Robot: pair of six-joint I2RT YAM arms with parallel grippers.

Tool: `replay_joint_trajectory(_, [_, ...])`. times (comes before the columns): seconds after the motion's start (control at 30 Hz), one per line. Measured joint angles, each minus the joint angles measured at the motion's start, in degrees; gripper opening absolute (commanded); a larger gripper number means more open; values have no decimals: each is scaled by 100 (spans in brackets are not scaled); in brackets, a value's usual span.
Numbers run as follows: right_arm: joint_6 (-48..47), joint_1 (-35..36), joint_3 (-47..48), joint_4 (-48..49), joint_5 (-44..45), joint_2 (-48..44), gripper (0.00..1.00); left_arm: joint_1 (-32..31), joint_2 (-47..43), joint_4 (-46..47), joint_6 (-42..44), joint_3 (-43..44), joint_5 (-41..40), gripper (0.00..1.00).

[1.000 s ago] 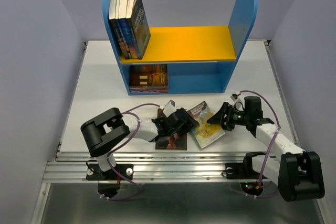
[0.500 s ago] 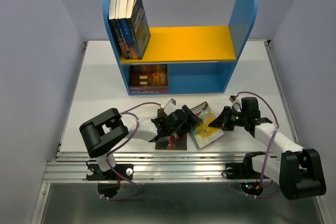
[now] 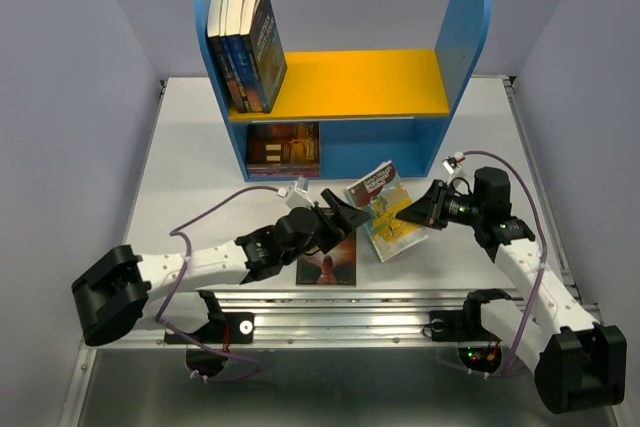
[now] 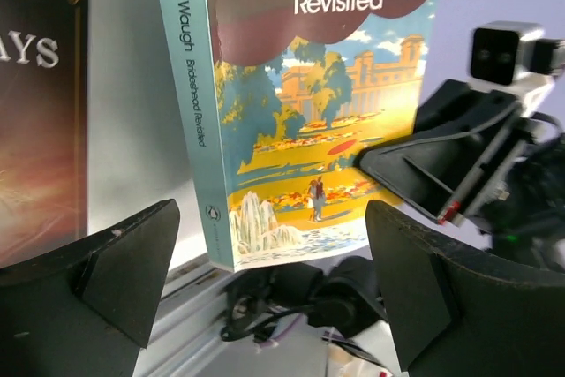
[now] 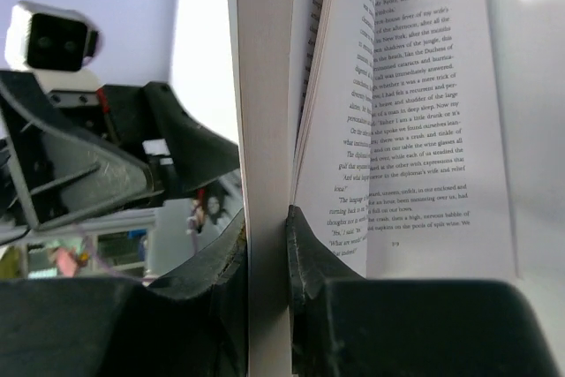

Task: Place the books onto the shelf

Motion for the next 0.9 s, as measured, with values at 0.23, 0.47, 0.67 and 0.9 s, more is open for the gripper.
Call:
replay_joint_trajectory(0.23, [739,0,184,339,-717,-452,1,144,-1239,-243,398,-271,-149,99])
replay_joint_trajectory(0.47, [1545,0,284,1014,-1327,-651,1,208,-1331,-293,789,-282,-175,99])
replay_joint_trajectory(0.67, [1895,0,354,1287,-1665,-719,1,219,-1196,-42,1036,-273,-138,99])
replay_joint_trajectory(0.9, [2520,85,339,1823,-1904,-695,1,267,-1108,990,1274,-275,144,99])
